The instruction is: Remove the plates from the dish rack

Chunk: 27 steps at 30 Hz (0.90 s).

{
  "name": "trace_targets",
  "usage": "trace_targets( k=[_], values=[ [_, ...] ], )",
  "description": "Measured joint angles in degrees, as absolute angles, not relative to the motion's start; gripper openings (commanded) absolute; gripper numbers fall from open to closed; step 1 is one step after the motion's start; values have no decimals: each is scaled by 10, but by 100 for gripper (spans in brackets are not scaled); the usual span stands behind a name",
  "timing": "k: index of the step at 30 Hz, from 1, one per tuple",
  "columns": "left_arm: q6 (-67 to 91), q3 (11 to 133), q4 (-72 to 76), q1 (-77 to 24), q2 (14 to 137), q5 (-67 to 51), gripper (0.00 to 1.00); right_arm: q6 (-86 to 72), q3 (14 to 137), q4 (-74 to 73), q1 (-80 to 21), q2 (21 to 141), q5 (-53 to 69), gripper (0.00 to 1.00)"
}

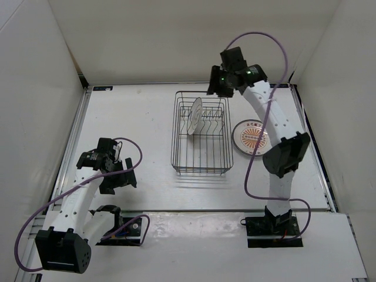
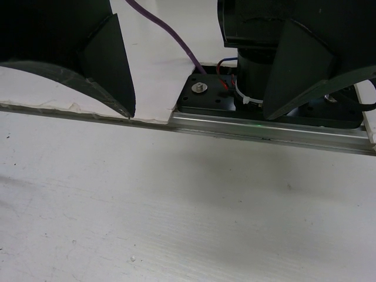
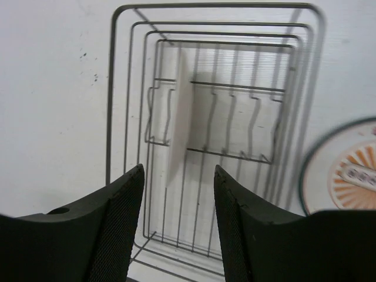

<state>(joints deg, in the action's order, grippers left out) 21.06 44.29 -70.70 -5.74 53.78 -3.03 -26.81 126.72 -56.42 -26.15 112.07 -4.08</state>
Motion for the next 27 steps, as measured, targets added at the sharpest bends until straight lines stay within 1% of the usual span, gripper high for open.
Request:
trace_targets(
  k=[2, 6, 11, 13, 21, 25, 26, 27],
  values=[
    [211, 443, -707, -57, 538, -30, 100, -265, 1289, -551, -281, 1160, -29, 54],
    [211, 443, -707, -57, 536, -30, 100, -261, 1282, -548, -312, 1219, -17, 56],
    [210, 443, -709, -57, 531, -30, 100, -246, 1252, -551, -332, 1240, -31, 56],
    [210, 443, -710, -58, 531, -30, 100, -240, 1252, -550, -335, 1244, -43, 54],
    [210, 443, -716, -58, 530, -27, 100, -234, 1279, -540, -346, 1296, -97, 43],
    [210, 443, -718, -58, 530, -25, 100, -236, 1279, -542, -353, 1301, -126, 36],
    [210, 443, -718, -58, 530, -25, 100, -235, 1279, -543, -354, 1301, -132, 36],
    [210, 443, -718, -58, 530, -25, 100, -236, 1282, -543, -355, 1301, -137, 33]
  ],
)
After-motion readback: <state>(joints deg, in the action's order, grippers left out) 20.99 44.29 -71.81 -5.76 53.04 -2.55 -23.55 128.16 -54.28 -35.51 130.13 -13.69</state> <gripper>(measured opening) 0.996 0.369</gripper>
